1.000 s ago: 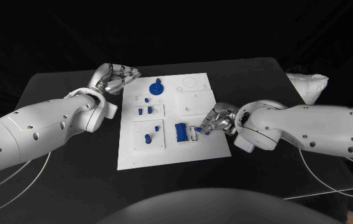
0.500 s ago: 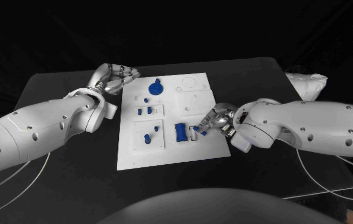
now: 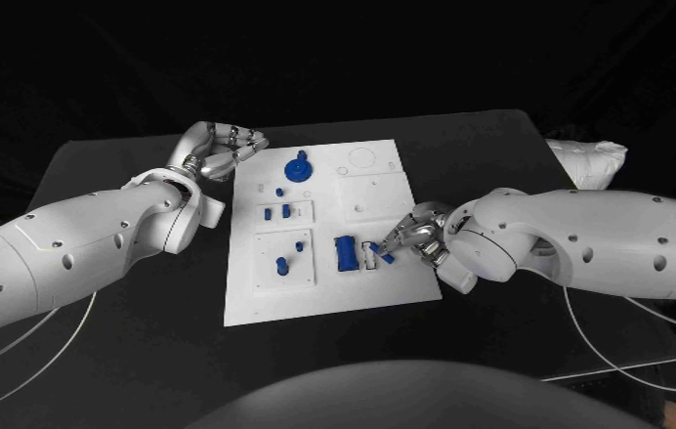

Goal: Assemble the parts on the task board

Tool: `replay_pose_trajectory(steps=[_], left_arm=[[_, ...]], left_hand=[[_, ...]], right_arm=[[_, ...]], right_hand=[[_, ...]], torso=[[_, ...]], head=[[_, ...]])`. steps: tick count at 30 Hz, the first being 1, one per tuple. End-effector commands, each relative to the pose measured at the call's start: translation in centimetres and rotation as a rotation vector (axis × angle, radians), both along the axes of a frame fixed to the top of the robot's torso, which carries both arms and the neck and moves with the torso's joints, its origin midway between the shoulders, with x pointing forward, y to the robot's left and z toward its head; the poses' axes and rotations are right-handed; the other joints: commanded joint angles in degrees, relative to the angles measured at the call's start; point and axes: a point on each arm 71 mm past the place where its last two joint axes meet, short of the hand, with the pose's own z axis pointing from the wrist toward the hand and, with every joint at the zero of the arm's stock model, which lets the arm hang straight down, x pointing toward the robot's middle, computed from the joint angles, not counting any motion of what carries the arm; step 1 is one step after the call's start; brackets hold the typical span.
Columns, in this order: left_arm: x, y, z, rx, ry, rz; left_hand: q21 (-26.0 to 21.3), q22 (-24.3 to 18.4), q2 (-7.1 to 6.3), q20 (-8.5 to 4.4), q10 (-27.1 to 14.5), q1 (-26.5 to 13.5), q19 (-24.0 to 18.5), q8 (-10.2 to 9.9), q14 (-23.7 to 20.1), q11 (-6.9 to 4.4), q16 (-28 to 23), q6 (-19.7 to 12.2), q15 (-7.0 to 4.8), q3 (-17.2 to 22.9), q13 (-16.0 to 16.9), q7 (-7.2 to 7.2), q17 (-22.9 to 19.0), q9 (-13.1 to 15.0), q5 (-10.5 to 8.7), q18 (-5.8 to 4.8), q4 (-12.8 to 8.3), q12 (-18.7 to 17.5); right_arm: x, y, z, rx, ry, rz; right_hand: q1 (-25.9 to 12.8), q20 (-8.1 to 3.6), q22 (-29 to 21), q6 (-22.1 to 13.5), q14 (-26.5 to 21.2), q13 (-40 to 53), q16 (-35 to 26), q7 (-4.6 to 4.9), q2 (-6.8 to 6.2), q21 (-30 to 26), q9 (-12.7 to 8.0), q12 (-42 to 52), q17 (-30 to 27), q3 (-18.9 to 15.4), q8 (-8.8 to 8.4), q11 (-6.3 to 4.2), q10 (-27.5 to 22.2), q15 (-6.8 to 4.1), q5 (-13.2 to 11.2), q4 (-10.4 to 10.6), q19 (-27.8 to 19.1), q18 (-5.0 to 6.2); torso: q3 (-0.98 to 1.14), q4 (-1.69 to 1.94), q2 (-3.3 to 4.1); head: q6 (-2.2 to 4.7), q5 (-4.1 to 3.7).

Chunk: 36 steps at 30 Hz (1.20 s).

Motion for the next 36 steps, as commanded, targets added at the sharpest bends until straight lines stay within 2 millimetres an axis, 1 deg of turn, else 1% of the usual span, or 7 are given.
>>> replay_pose_trajectory(steps=[1,14,19,21,24,29,36], left_arm=[[-0.05,-0.28,0.02,-0.004,0.002,-0.019],[-0.05,-0.31,0.02,-0.004,0.001,-0.02],[-0.05,-0.31,0.02,-0.004,0.001,-0.019],[-0.06,-0.33,0.02,-0.004,0.001,-0.019],[-0.05,-0.34,0.02,-0.004,0.001,-0.019],[-0.05,-0.38,0.02,-0.004,0.001,-0.02],[-0.05,-0.4,0.02,-0.005,0.001,-0.021]], left_hand=[[-0.32,14.4,0.54,-0.36,0.03,-0.19,4.4,-0.4,4.63,-0.31,-0.22,0.39,-0.41,-0.26,-0.02,-0.2,11.65,-0.07,0.24,0.1,0.0,-0.08],[-0.32,14.4,0.54,-0.36,0.03,-0.19,4.4,-0.4,4.63,-0.31,-0.22,0.39,-0.41,-0.26,-0.02,-0.2,11.65,-0.07,0.24,0.1,0.0,-0.08],[-0.32,14.4,0.54,-0.36,0.03,-0.19,4.4,-0.4,4.63,-0.31,-0.22,0.39,-0.41,-0.26,-0.02,-0.2,11.65,-0.07,0.24,0.1,0.0,-0.08],[-0.32,14.4,0.54,-0.36,0.03,-0.19,4.4,-0.4,4.63,-0.31,-0.22,0.39,-0.41,-0.26,-0.02,-0.2,11.65,-0.07,0.24,0.1,0.0,-0.08],[-0.32,14.4,0.54,-0.36,0.03,-0.19,4.4,-0.4,4.63,-0.31,-0.22,0.39,-0.41,-0.26,-0.02,-0.2,11.65,-0.07,0.24,0.1,0.0,-0.08],[-0.29,14.41,0.59,-0.36,0.02,-0.12,4.43,-0.42,4.64,-0.31,-0.2,0.39,-0.41,-0.34,-0.03,-0.2,11.68,-0.07,0.24,0.09,-0.01,-0.09],[-0.29,14.41,0.59,-0.36,0.02,-0.12,4.43,-0.42,4.64,-0.31,-0.2,0.39,-0.41,-0.34,-0.03,-0.2,11.68,-0.07,0.24,0.09,-0.01,-0.09]], right_arm=[[-0.2,-0.07,-0.2,0.016,0.047,-0.058],[-0.37,0.3,-0.22,0.053,0.07,-0.086],[-0.45,0.44,-0.24,0.065,0.082,-0.089],[-0.49,0.48,-0.26,0.07,0.087,-0.092],[-0.5,0.56,-0.27,0.075,0.092,-0.095],[-0.45,0.7,-0.3,0.077,0.094,-0.099],[-0.24,0.84,-0.39,0.075,0.093,-0.108]], right_hand=[[-0.79,-0.32,15.09,0.39,5.97,15.07,0.23,0.11,-0.07,0.26,-0.12,0.16,15.06,-0.44,-0.03,-0.08,6.01,-0.37,-0.25,0.19,6.1,-0.39],[-1.0,-0.32,15.09,0.53,5.97,15.07,0.23,0.12,-0.13,0.26,-0.31,0.16,15.06,-0.69,0.02,-0.08,6.01,-0.36,-0.38,0.38,6.1,-0.39],[-1.05,-0.32,15.09,0.57,5.97,15.07,0.23,0.14,-0.13,0.26,-0.36,0.16,15.06,-0.75,0.03,-0.07,6.01,-0.36,-0.4,0.43,6.1,-0.39],[-1.05,-0.32,15.09,0.57,5.97,15.07,0.23,0.14,-0.13,0.26,-0.36,0.16,15.06,-0.75,0.03,-0.07,6.01,-0.36,-0.4,0.43,6.1,-0.39],[-1.09,-0.33,15.09,0.57,5.97,15.07,0.23,0.17,-0.15,0.26,-0.4,0.16,15.06,-0.79,0.02,-0.06,6.01,-0.36,-0.4,0.46,6.1,-0.39],[-1.23,-0.33,15.09,0.54,5.97,15.07,0.23,0.26,-0.16,0.26,-0.55,0.16,15.06,-0.93,-0.01,0.0,6.01,-0.35,-0.39,0.59,6.1,-0.39],[-1.43,-0.33,15.09,0.52,5.97,15.07,0.23,0.35,-0.17,0.26,-0.73,0.16,15.06,-1.11,-0.04,0.07,6.01,-0.33,-0.42,0.77,6.1,-0.39]], torso=[[-0.02,-0.01,0.04],[0.01,0.02,0.05],[0.0,0.04,0.03],[0.03,0.04,0.05],[0.02,0.02,0.04],[-0.02,-0.03,0.0],[-0.05,0.01,0.0]], head=[[0.0,-0.02],[0.0,-0.04],[0.0,0.11],[0.0,0.36],[0.0,1.13],[0.0,0.68],[0.0,0.42]])
